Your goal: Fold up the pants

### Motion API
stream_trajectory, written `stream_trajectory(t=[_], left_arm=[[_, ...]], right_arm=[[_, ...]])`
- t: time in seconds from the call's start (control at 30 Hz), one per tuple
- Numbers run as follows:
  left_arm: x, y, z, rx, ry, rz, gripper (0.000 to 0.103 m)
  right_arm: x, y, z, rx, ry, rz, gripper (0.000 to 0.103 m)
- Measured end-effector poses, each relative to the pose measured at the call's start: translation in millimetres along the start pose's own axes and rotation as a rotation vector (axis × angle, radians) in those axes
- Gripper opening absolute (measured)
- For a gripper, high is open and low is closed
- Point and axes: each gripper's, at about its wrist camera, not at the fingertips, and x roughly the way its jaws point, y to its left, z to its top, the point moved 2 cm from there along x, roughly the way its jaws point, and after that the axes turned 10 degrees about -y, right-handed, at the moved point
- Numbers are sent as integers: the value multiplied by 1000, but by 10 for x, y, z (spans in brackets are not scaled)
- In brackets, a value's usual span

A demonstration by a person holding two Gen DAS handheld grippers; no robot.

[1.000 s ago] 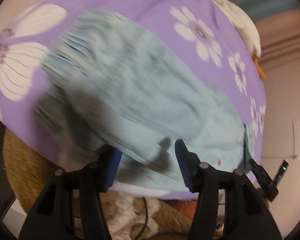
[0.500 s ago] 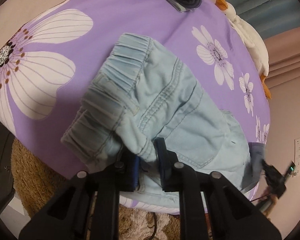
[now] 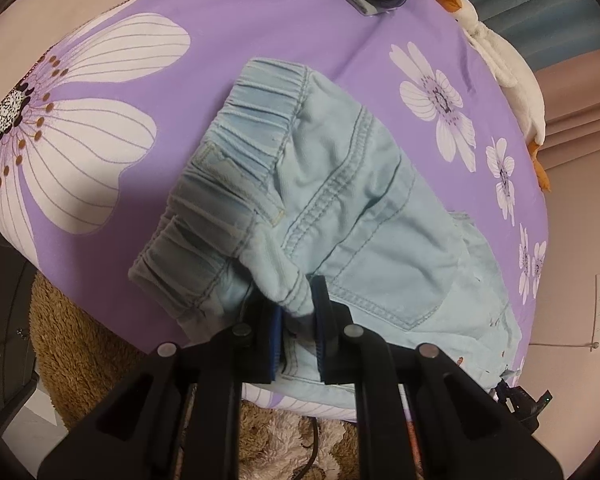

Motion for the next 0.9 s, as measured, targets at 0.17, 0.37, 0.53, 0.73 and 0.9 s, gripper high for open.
stream_trajectory(t=[0.17, 0.37, 0.53, 0.73, 0.9], left_arm=[[-10, 25, 7, -33, -2, -21, 12], [-7, 2, 18, -30, -9, -17, 9], [-283, -80, 49, -19, -39, -54, 8], [-283, -2, -123, 27, 6, -19, 9], [-45, 113, -201, 10, 61, 31, 10]], right_arm=[[-237, 108, 181, -33, -77, -15, 44], [-106, 0, 240, -24, -65, -37, 41], [-145, -77, 312, 22, -69, -19, 2], [-300, -129, 420, 23, -120, -4, 2], [-23, -313, 278, 16, -53, -78, 2]])
